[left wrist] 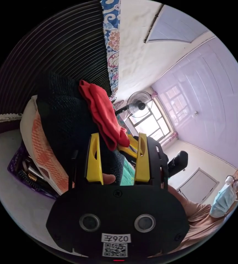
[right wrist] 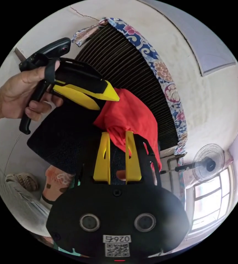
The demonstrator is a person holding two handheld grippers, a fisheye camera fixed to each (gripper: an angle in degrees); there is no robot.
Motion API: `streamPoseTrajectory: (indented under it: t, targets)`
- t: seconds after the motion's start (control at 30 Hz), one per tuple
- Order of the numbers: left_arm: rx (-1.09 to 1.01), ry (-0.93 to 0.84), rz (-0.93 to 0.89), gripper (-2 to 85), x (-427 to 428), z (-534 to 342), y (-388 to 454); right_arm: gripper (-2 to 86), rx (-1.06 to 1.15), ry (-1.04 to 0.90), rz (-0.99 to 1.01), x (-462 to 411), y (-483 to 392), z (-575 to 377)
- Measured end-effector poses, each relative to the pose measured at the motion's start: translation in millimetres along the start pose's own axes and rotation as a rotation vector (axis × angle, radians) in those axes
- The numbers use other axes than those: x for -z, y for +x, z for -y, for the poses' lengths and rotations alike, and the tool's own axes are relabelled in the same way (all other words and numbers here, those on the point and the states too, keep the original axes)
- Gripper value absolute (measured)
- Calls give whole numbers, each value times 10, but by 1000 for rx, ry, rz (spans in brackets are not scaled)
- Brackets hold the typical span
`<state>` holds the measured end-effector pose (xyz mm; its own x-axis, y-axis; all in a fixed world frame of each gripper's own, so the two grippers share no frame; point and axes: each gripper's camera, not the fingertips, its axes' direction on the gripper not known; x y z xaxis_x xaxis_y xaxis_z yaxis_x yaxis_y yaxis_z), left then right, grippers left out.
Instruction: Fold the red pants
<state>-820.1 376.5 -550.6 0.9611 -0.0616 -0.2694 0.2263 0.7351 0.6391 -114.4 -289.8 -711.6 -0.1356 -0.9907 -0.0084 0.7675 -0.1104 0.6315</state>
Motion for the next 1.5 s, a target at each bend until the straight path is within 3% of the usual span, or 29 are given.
streamPoseTrajectory:
  t: [0.1,0.33,0.43,0.47,0.6,0.8,0.97,1.07,1.27,1.5]
  targets:
    - [42,-27,11,179,-74,-317,-132,-4,-94,-69,92,-4,309,-85]
    - [106,-16,-42,171,-448,-1008,-335,-10,-528,68,287,556,1352,-833]
    - [62,-42,-41,110,-758,-1115,-275,-10,-678,219,406,958,1552,-1429]
    - [40,-75,-10,60,-898,-1170,-232,-10,-718,261,415,1134,1553,-1686]
    - [-5,-59,-58,17,-1138,-1462,-75,-10,-835,366,370,1690,1410,-2573]
    - [-71,-25,-254,6,-1722,-1994,473,-10,-1023,505,262,2588,810,-4278]
    - [-246,-193,-328,3,-2933,-2464,1621,-10,-1211,479,96,3112,-136,-5696]
    - [-285,-196,-412,3,-3560,-2797,2199,-10,-1345,502,35,3279,-734,-6507]
    - [-418,-334,-473,3,-4920,-3513,3245,-10,-1544,523,-85,3208,-1926,-7793]
    - [-471,-546,-334,3,-6499,-4289,3299,-10,-1677,385,-127,2358,-2946,-8863]
